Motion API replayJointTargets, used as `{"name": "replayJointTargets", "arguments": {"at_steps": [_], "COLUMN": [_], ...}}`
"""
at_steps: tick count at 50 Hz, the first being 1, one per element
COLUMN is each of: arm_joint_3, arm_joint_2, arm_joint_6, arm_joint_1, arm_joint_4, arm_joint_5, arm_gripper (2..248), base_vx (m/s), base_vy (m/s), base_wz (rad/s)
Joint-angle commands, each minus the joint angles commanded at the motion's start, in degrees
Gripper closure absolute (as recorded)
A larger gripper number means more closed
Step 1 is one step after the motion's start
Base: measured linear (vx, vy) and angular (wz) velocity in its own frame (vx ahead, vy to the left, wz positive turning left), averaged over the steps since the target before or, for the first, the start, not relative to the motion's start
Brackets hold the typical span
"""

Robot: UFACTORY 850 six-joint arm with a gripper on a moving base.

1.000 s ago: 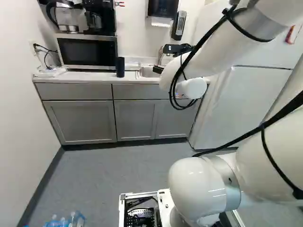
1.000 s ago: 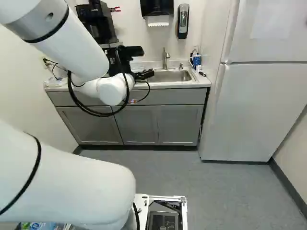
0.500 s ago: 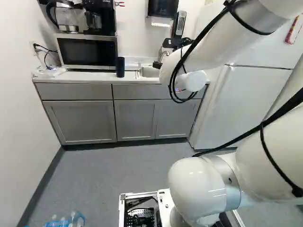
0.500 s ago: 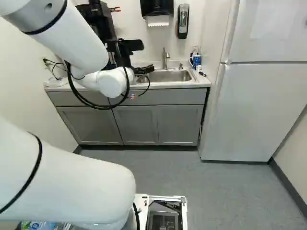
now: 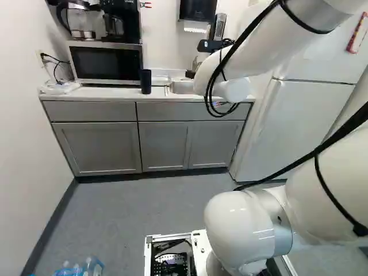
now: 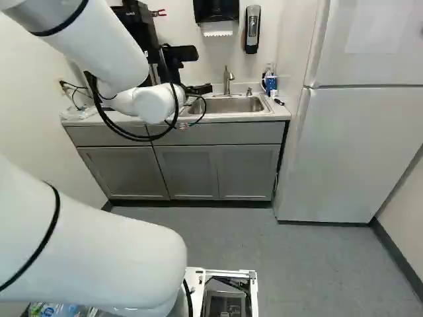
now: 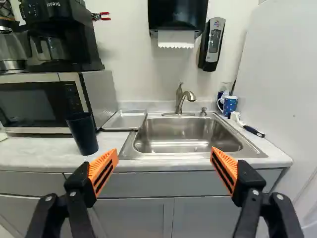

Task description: Rinse the cup and place it in the tray

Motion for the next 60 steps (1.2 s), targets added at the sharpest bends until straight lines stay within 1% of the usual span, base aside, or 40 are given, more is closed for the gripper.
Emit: {"name": "replayJointTargets", "arguments": {"at_steps": [45, 60], "arm_joint_3": [-6.7, -8.8], "arm_joint_2": [-1.5, -1.8], "arm_joint_6": [0.0, 0.0], "arm_joint_1": [0.0, 0.0], "arm_joint_4": [0.0, 0.0], "arm_joint_5": [-6.4, -6.6], "arm_gripper": [3, 3], "base_vx": [0.000, 0.000], "base_vy": [0.000, 0.000], "base_wz": [0.000, 0.000]}}
